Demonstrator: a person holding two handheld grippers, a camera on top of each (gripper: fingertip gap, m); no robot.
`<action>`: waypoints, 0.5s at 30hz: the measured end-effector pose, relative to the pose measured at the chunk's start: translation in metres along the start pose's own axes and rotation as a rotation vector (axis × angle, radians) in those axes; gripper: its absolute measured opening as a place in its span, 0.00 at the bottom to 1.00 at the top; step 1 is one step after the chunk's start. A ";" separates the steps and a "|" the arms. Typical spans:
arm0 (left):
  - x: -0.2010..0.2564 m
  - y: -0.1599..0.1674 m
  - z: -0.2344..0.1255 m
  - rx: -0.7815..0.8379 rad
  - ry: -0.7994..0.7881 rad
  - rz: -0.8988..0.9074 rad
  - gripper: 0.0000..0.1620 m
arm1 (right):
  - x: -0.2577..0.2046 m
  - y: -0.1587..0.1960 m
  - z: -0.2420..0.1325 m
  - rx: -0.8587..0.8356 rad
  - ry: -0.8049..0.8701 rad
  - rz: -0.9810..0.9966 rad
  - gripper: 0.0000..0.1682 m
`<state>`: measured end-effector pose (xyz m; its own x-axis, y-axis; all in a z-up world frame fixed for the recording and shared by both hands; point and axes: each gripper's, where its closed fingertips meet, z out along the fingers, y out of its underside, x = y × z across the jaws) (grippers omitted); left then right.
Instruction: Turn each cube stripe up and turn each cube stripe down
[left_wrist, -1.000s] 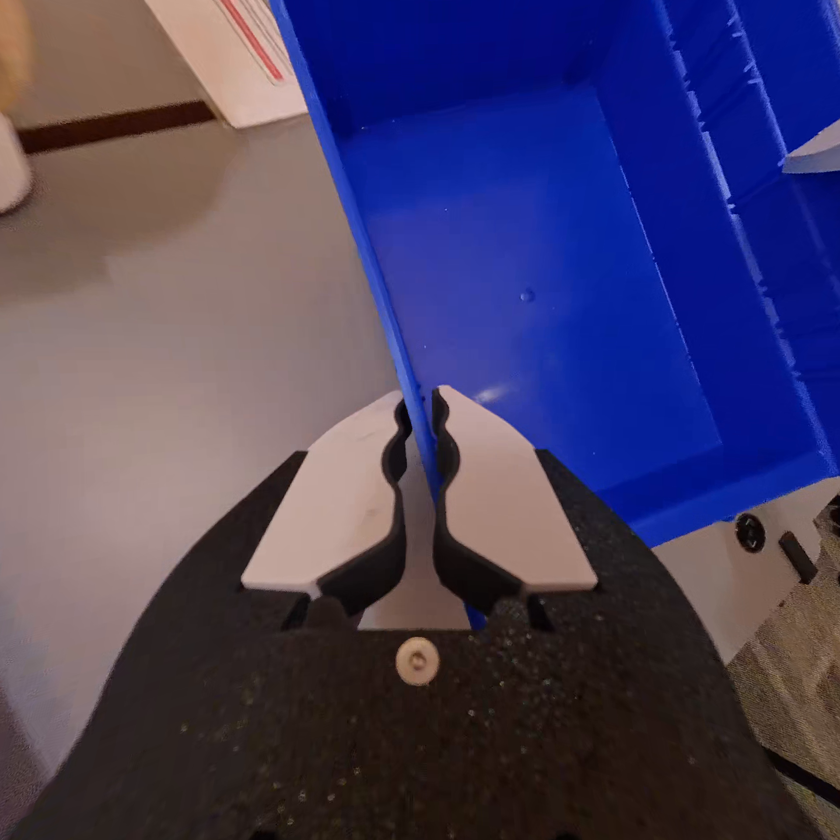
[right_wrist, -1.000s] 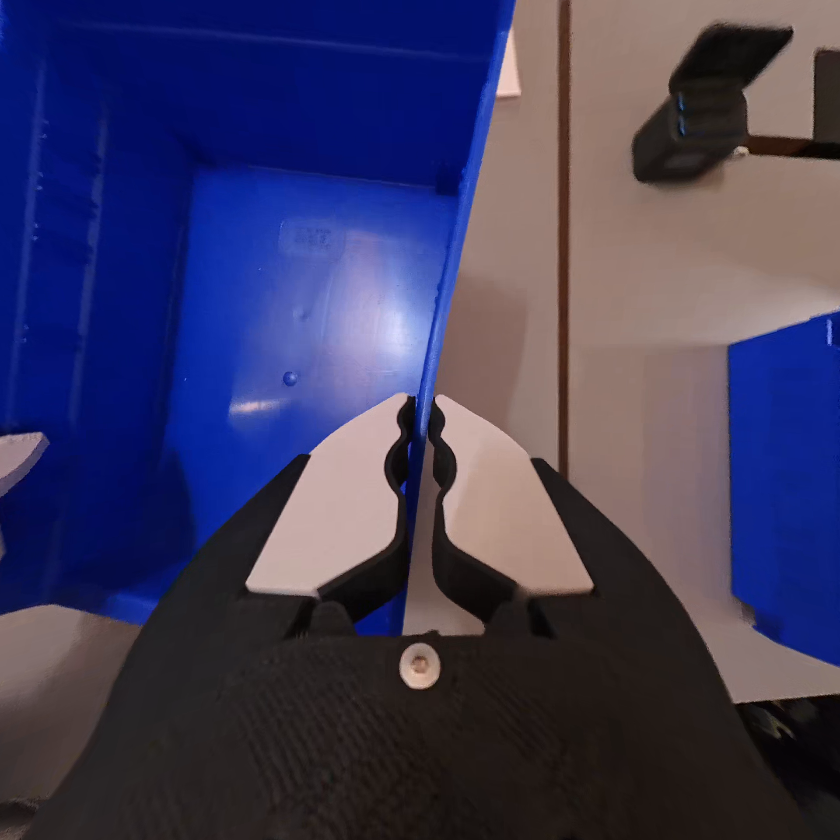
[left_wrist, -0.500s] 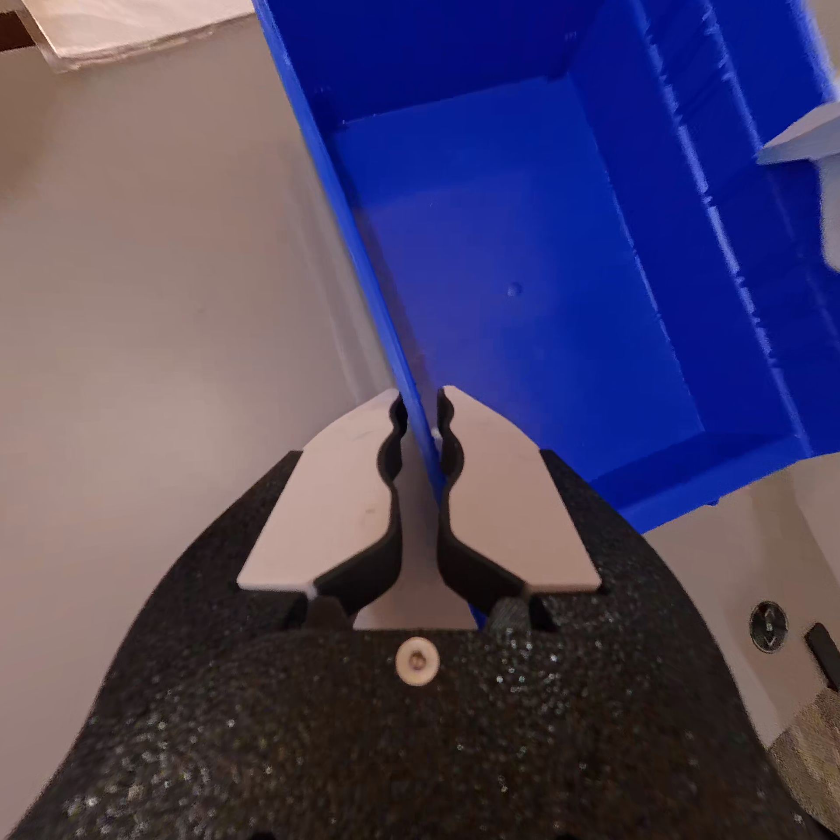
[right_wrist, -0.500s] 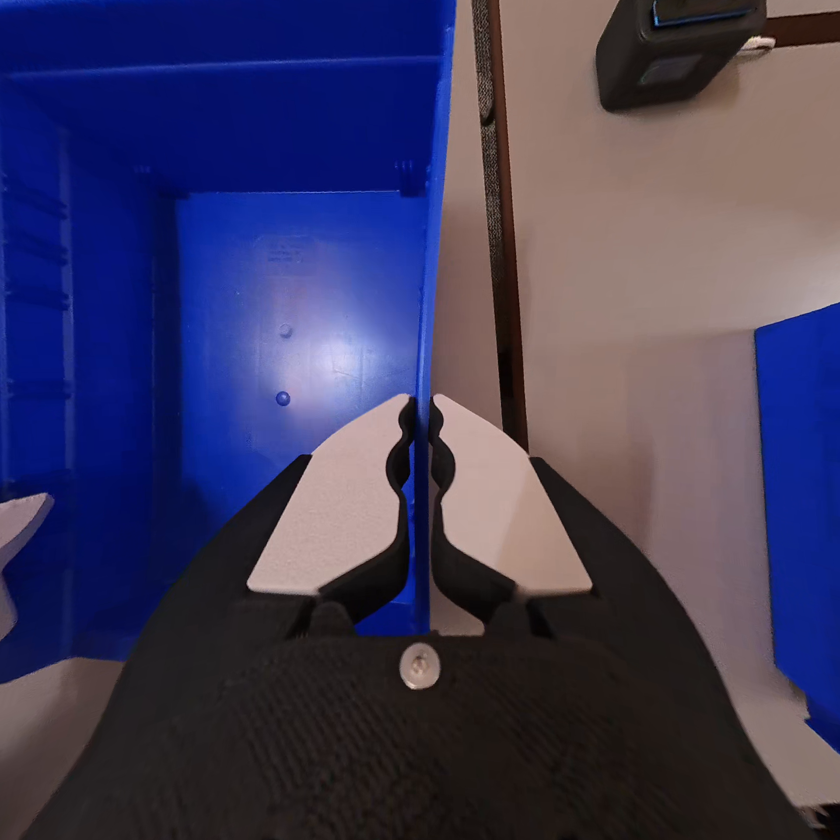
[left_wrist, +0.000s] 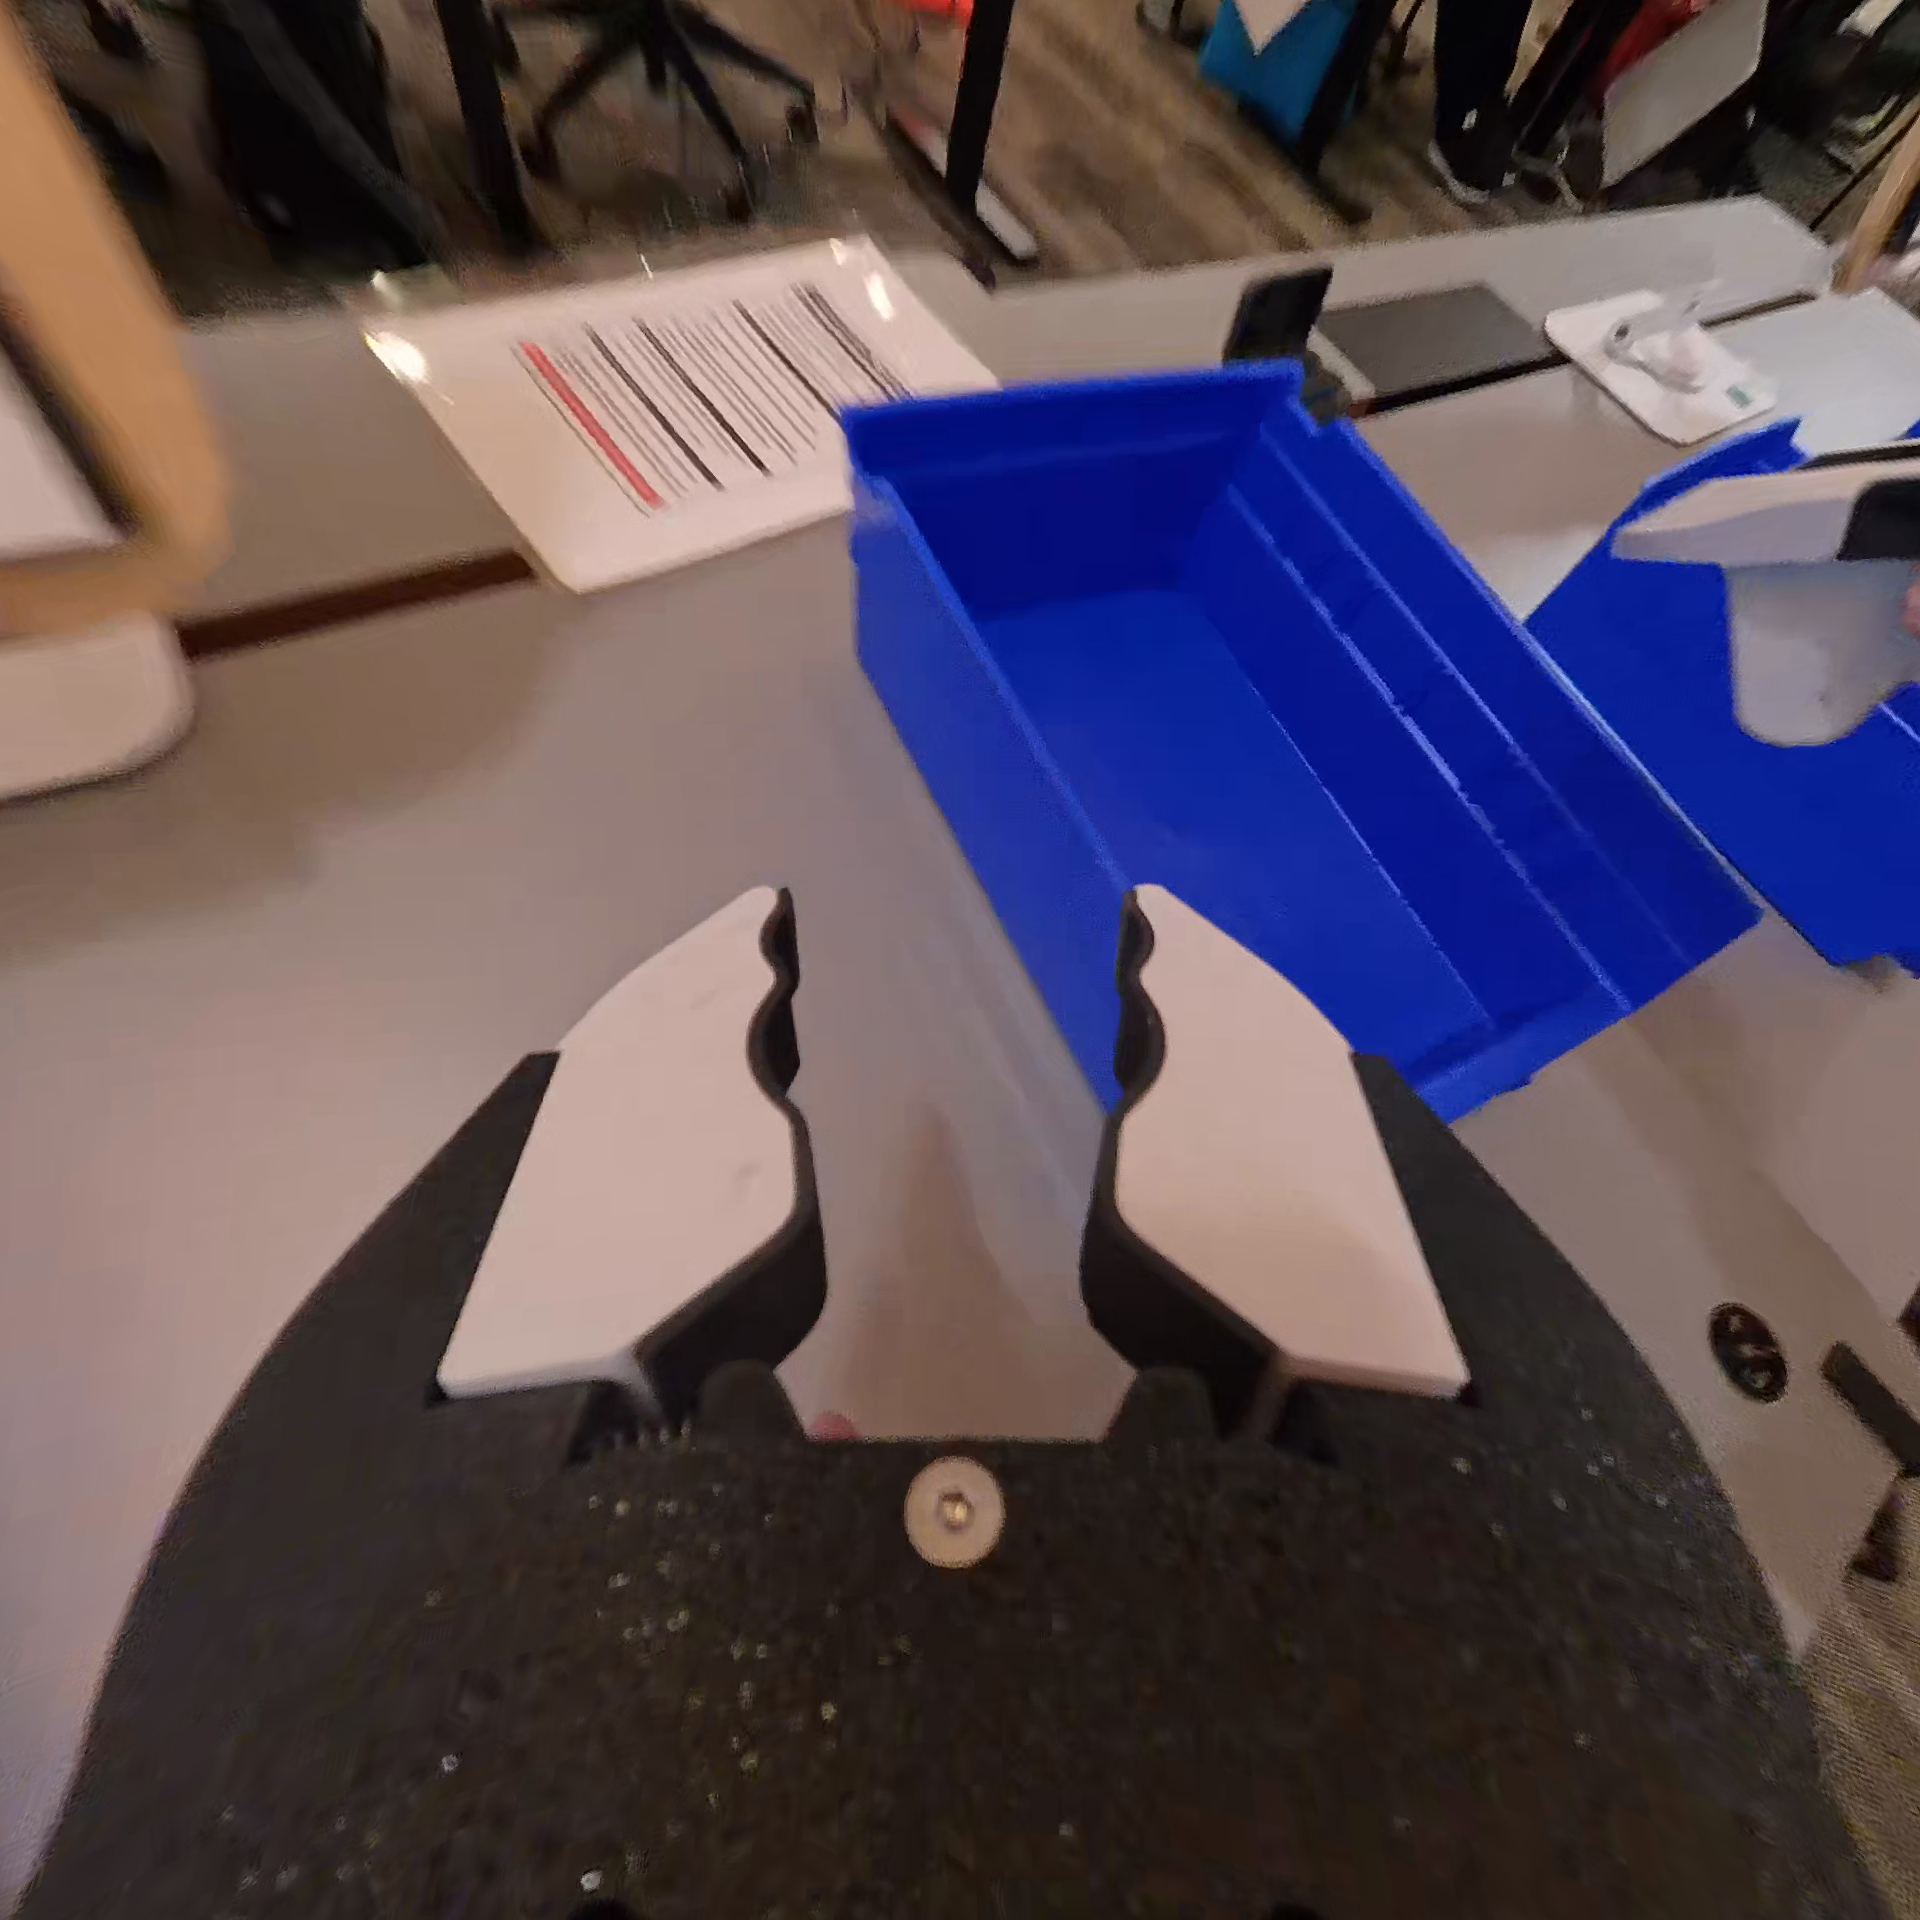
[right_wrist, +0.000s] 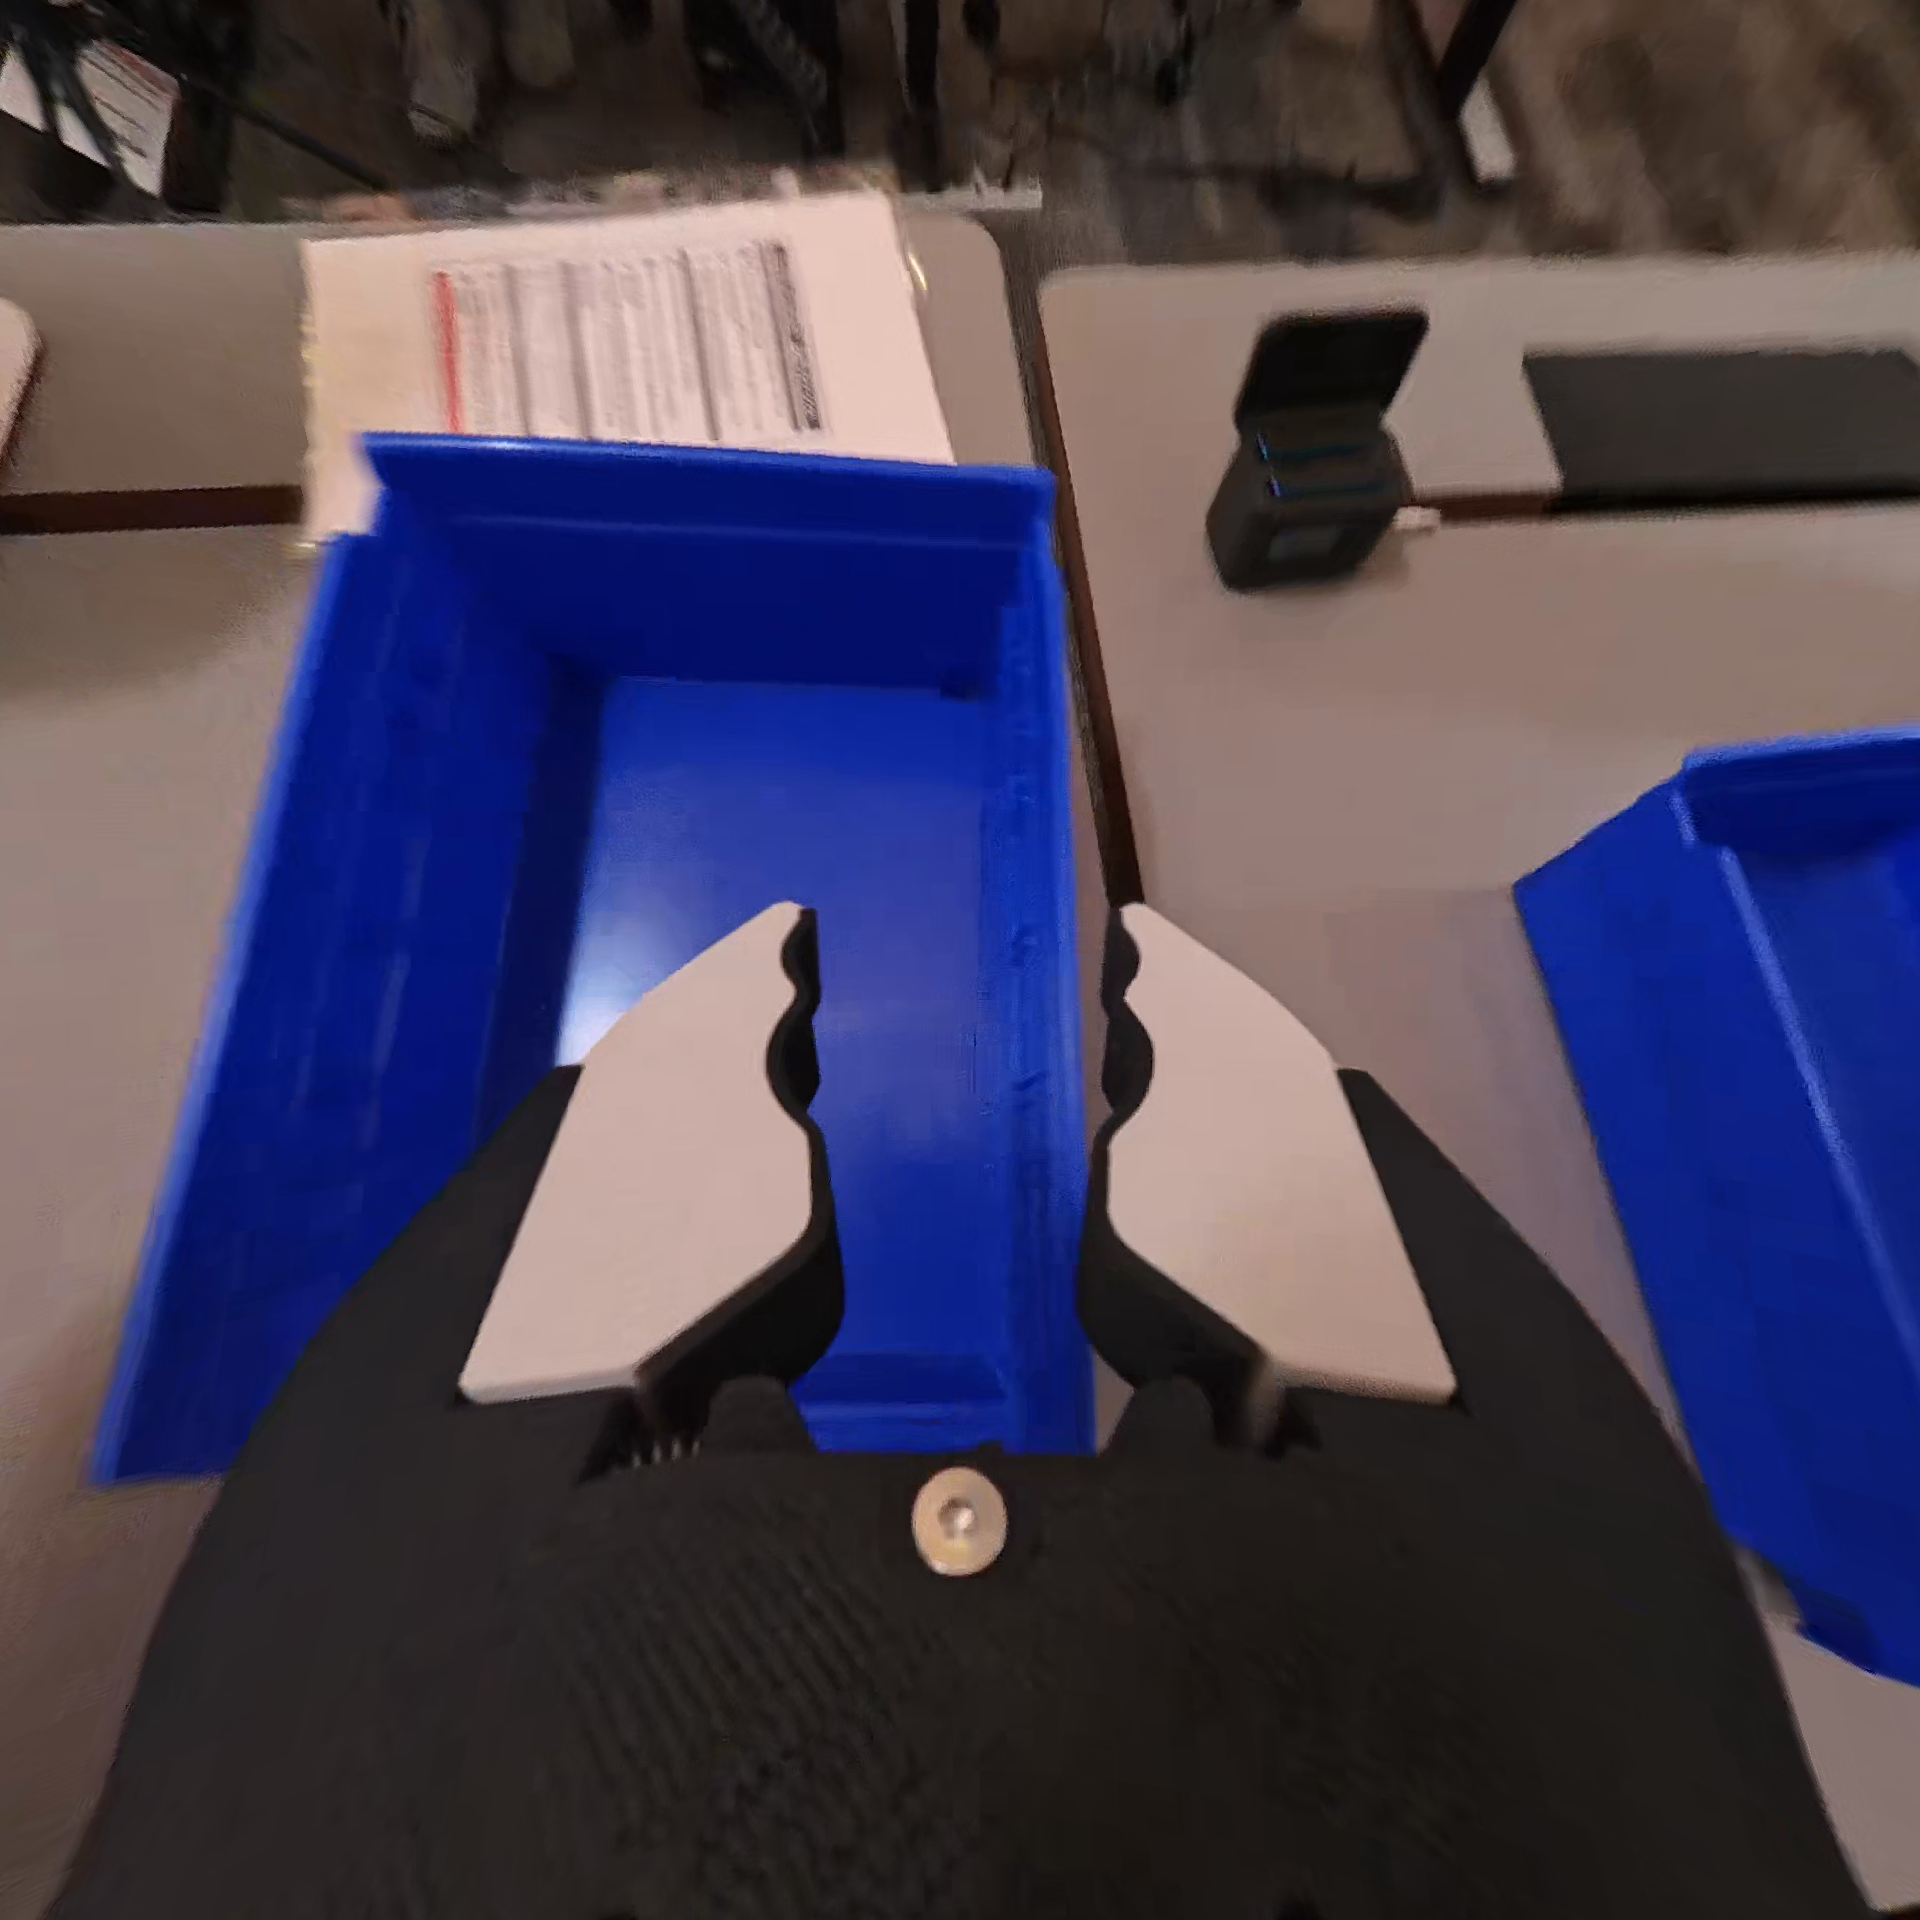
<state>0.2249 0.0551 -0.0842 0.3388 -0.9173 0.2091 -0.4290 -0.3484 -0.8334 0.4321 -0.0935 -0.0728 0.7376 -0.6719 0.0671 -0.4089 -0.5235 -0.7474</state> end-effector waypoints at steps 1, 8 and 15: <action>-0.015 -0.007 -0.019 0.039 -0.012 0.026 0.36 | -0.018 -0.004 -0.015 0.040 -0.009 -0.041 0.34; -0.162 0.001 -0.159 0.145 -0.226 0.061 0.42 | -0.238 0.008 -0.099 0.263 -0.454 -0.178 0.41; -0.323 0.083 -0.271 0.020 -0.564 -0.039 0.41 | -0.416 0.059 -0.097 0.193 -0.693 -0.257 0.41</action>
<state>-0.1469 0.2699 -0.0821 0.7513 -0.6571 -0.0613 -0.3931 -0.3710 -0.8413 0.0493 0.1046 -0.0810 0.9914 -0.0252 -0.1281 -0.1246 -0.4754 -0.8709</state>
